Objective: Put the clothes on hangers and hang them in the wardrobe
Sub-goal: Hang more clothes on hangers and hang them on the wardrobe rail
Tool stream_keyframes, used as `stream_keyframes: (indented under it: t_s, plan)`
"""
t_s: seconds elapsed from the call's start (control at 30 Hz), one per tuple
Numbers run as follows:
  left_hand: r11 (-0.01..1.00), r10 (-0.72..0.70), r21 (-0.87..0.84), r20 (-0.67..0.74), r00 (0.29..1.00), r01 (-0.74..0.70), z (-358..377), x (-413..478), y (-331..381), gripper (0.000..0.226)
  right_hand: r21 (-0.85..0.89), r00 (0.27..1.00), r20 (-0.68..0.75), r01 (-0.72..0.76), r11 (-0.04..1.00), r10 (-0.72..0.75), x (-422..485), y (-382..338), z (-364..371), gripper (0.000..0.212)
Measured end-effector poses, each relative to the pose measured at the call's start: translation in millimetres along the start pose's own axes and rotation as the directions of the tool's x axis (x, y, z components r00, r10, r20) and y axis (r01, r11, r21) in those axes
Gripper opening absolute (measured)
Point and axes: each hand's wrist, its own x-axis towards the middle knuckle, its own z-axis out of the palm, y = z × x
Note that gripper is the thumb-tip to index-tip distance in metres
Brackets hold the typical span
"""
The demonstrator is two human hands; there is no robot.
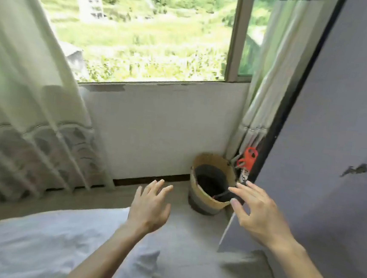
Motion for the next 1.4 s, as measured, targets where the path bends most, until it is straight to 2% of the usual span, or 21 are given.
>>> stream_keyframes:
  t_s: [0.1, 0.2, 0.37, 0.5, 0.57, 0.67, 0.8, 0.97, 1.17, 1.4]
  plan:
    - [0.965, -0.262, -0.027, 0.006, 0.965, 0.262, -8.8, -57.0, -65.4, 0.058, 0.068, 0.982, 0.095, 0.158, 0.985, -0.164, 20.2, -46.4, 36.0, 0.034]
    - [0.880, -0.474, -0.043, -0.005, 0.881, 0.473, -13.1, -117.7, -114.5, 0.058, 0.127, 0.934, 0.176, 0.293, 0.948, -0.312, 32.3, -86.1, 67.7, 0.033]
    - [0.656, -0.745, -0.129, 0.047, 0.665, 0.744, -1.4, -211.6, -149.0, 0.057, 0.175, 0.816, 0.305, 0.459, 0.871, -0.491, 39.4, -130.4, 99.0, 0.034]
    - [0.502, -0.853, -0.174, 0.062, 0.518, 0.847, 19.2, -263.9, -151.3, 0.058, 0.226, 0.711, 0.393, 0.540, 0.811, -0.583, 37.2, -147.5, 126.2, 0.036]
    - [0.439, -0.883, -0.202, 0.084, 0.462, 0.875, 28.9, -282.4, -144.8, 0.058, 0.233, 0.662, 0.435, 0.572, 0.786, -0.611, 33.5, -152.9, 137.6, 0.038]
    - [0.383, -0.905, -0.233, 0.097, 0.413, 0.894, 41.4, -300.6, -133.5, 0.058, 0.245, 0.587, 0.499, 0.610, 0.754, -0.637, 28.1, -161.7, 155.0, 0.040]
    - [0.337, -0.924, -0.238, 0.100, 0.369, 0.911, 49.5, -311.2, -138.2, 0.057, 0.258, 0.492, 0.557, 0.664, 0.702, -0.670, 28.0, -180.6, 183.9, 0.042]
    - [0.291, -0.939, -0.227, 0.116, 0.322, 0.929, 53.6, -312.6, -176.5, 0.056, 0.237, 0.393, 0.629, 0.725, 0.647, -0.671, 33.5, -218.6, 226.3, 0.043]
    - [0.219, -0.934, -0.217, 0.236, 0.269, 0.951, 75.8, -315.3, -271.0, 0.056, 0.198, 0.290, 0.740, 0.768, 0.609, -0.607, 52.6, -292.8, 307.0, 0.042]
    - [0.085, -0.884, -0.202, 0.437, 0.167, 0.976, 126.2, -318.4, -424.6, 0.059, 0.103, 0.178, 0.916, 0.761, 0.641, -0.360, 62.0, -359.1, 450.9, 0.051]
